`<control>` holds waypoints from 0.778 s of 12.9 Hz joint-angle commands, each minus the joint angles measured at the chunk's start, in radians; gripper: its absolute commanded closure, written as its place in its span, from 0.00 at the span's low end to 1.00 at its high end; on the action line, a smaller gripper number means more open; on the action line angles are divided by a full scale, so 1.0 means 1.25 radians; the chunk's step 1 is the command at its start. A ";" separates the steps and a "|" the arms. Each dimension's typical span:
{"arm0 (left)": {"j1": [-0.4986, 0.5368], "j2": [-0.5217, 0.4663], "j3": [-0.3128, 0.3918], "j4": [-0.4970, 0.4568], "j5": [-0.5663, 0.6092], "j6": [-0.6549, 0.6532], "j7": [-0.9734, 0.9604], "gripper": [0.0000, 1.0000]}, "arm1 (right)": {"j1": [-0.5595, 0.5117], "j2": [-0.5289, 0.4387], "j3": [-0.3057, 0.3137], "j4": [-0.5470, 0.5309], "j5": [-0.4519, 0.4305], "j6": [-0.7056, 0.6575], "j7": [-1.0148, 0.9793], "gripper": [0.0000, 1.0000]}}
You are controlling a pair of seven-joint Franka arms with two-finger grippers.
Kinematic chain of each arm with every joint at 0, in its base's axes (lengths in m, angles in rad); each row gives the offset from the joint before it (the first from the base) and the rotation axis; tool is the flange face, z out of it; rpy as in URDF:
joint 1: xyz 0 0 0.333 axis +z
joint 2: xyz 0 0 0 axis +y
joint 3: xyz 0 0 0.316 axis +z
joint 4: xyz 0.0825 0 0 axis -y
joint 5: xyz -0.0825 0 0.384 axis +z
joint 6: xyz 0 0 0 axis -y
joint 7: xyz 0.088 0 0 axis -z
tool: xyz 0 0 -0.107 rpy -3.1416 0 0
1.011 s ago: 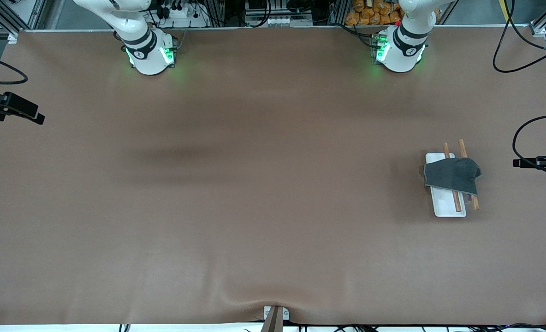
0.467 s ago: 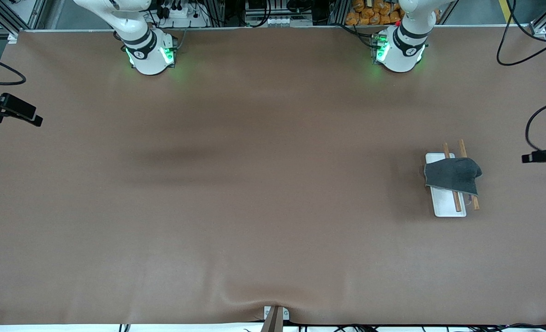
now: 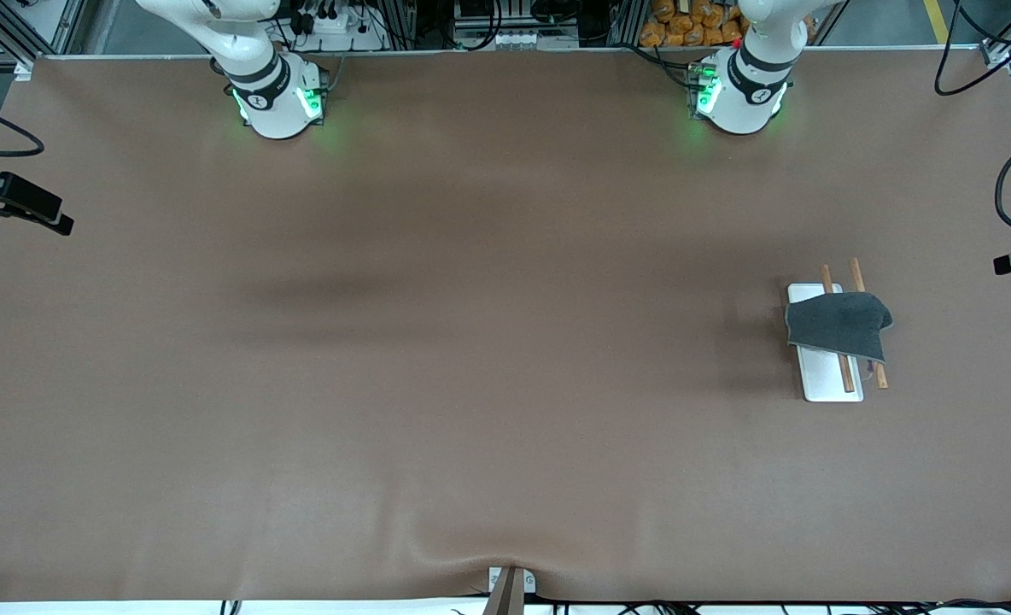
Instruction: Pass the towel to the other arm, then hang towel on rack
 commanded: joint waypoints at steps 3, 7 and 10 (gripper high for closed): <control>-0.013 -0.039 -0.036 0.002 0.048 -0.002 0.050 0.00 | -0.019 -0.004 0.012 0.008 -0.007 -0.005 -0.006 0.00; -0.011 -0.088 -0.094 -0.008 0.030 -0.003 -0.097 0.00 | -0.023 -0.003 0.010 0.012 -0.007 -0.005 -0.008 0.00; -0.025 -0.107 -0.105 -0.020 0.030 -0.007 -0.145 0.00 | -0.023 -0.003 0.010 0.012 -0.007 -0.004 -0.008 0.00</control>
